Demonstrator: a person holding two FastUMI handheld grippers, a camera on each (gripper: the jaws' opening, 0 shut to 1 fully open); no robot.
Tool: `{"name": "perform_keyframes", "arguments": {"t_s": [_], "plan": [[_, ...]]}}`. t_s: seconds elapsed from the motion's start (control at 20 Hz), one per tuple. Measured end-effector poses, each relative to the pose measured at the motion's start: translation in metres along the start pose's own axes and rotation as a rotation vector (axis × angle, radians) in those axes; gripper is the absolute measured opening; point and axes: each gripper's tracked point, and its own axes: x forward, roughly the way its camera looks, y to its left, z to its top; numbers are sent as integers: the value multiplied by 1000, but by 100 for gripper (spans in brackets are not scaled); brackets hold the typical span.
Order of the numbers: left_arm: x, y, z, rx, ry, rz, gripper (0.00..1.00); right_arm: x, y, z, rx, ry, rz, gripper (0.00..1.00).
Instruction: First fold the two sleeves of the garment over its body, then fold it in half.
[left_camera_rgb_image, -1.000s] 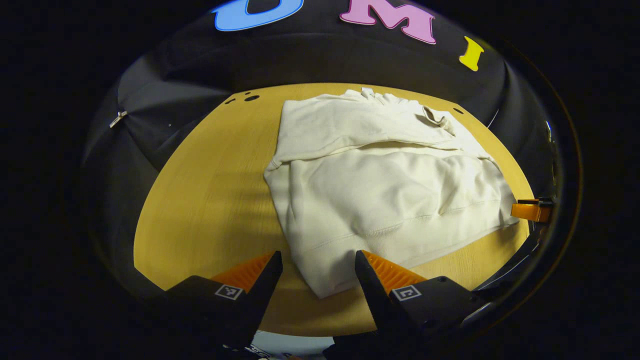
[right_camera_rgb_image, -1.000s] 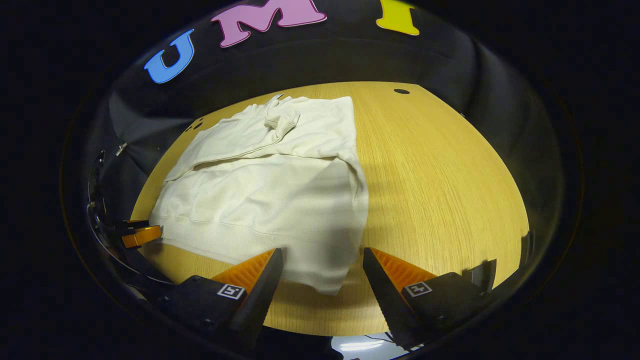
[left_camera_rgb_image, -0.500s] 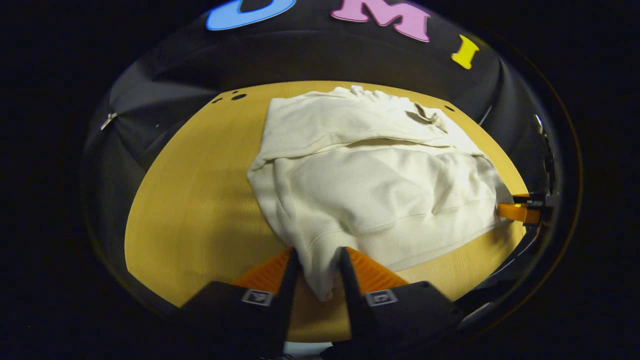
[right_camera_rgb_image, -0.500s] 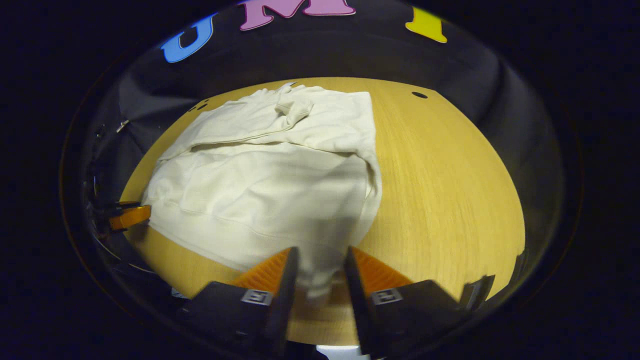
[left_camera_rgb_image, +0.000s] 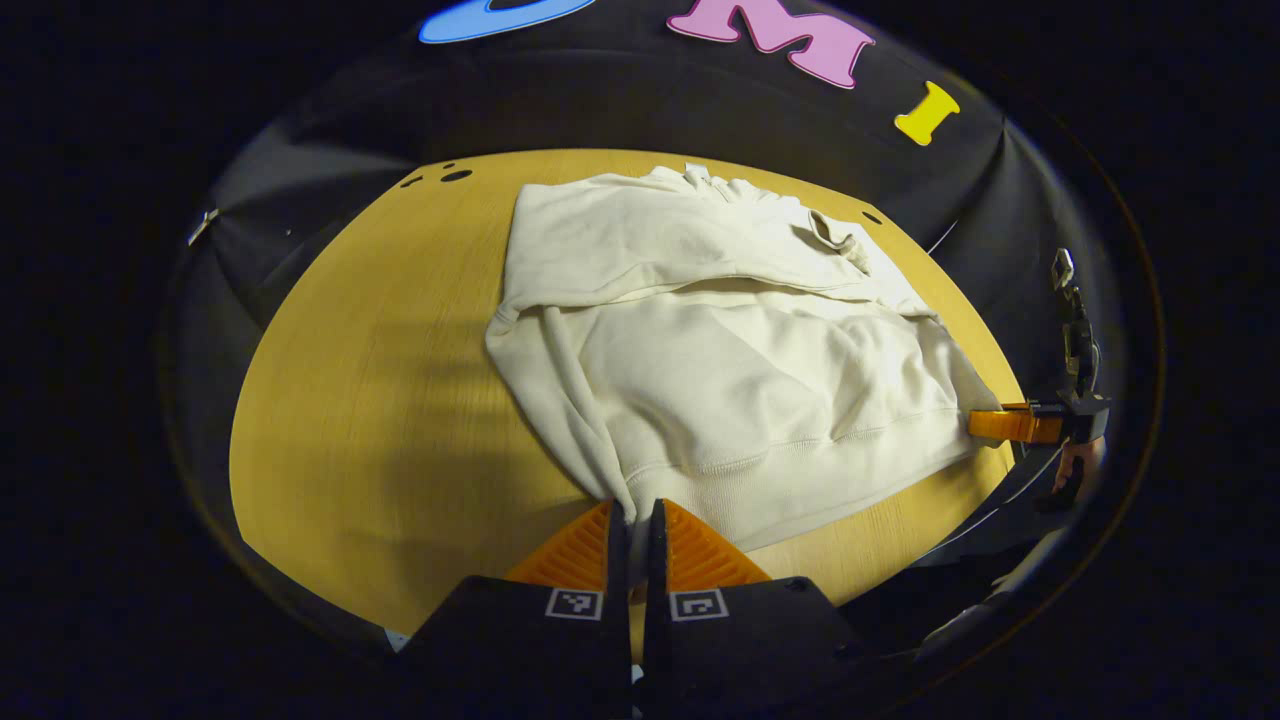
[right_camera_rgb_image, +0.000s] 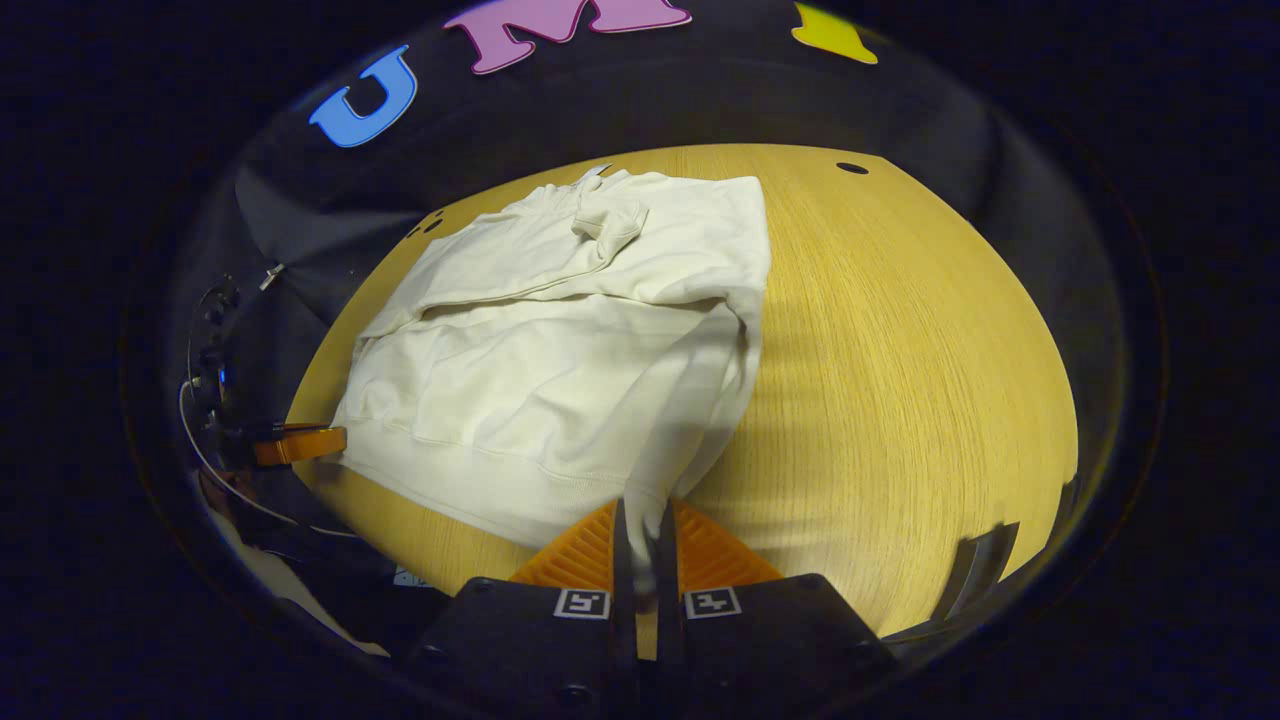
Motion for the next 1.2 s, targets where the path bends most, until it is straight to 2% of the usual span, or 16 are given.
{"name": "perform_keyframes", "arguments": {"t_s": [0.15, 0.35, 0.55, 0.8, 1.05, 1.2], "plan": [[-3, -2, 5, 10, 22, -8, 10, -1, -1, 5, -11, 18, 13, 12], [-14, -9, 12, 13, 36, -39, 11, -15, 4, 22, -1, -16, 43, 12], [-35, -8, 40, -32, -21, -48, 10, -28, 14, 46, 37, -76, 77, 12], [-45, -11, 92, -84, -122, -72, 10, -42, 22, 107, 88, -234, 90, 12], [-46, -2, 150, -201, -215, -99, 10, -39, 20, 161, 81, -337, 78, 12], [-35, 6, 181, -211, -261, -89, 10, -34, 20, 195, 94, -397, 90, 12]]}}
